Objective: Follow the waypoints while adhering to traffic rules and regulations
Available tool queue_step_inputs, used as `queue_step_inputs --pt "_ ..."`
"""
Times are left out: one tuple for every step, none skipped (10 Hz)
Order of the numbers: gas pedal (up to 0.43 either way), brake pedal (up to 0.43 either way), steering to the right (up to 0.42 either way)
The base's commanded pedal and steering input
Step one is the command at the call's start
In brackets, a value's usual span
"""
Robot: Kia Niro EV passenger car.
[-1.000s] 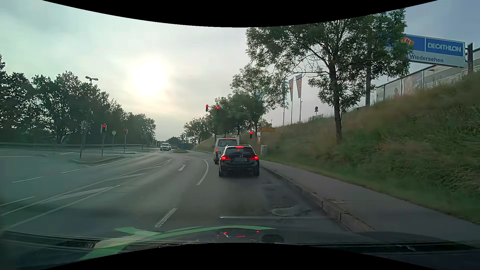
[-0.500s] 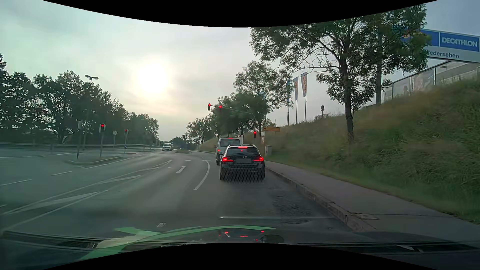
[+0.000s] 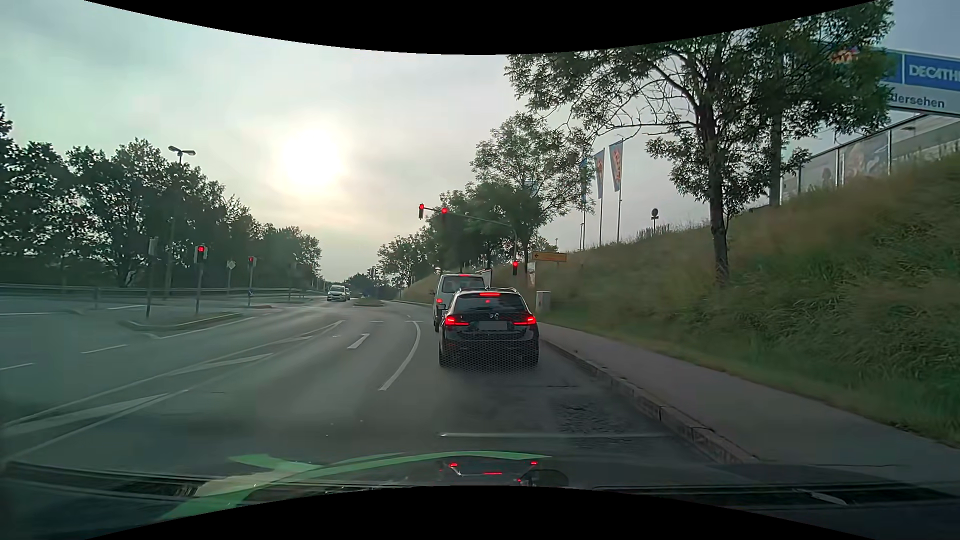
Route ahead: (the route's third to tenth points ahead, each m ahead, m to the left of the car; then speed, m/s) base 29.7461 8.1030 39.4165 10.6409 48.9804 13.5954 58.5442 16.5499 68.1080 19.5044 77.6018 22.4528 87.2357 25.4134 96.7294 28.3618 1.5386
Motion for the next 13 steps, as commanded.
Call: queue_step_inputs --pt "0.000 0.128 -0.047" --pt "0.000 0.128 -0.041" --pt "0.000 0.134 -0.037" --pt "0.000 0.128 -0.033" --pt "0.000 0.128 -0.032" --pt "0.000 0.134 -0.032" --pt "0.000 0.128 -0.031" --pt "0.000 0.134 -0.028" --pt "0.000 0.128 -0.025" --pt "0.000 0.128 -0.021" --pt "0.000 0.128 -0.017" --pt "0.000 0.128 -0.014" --pt "0.000 0.128 -0.015"
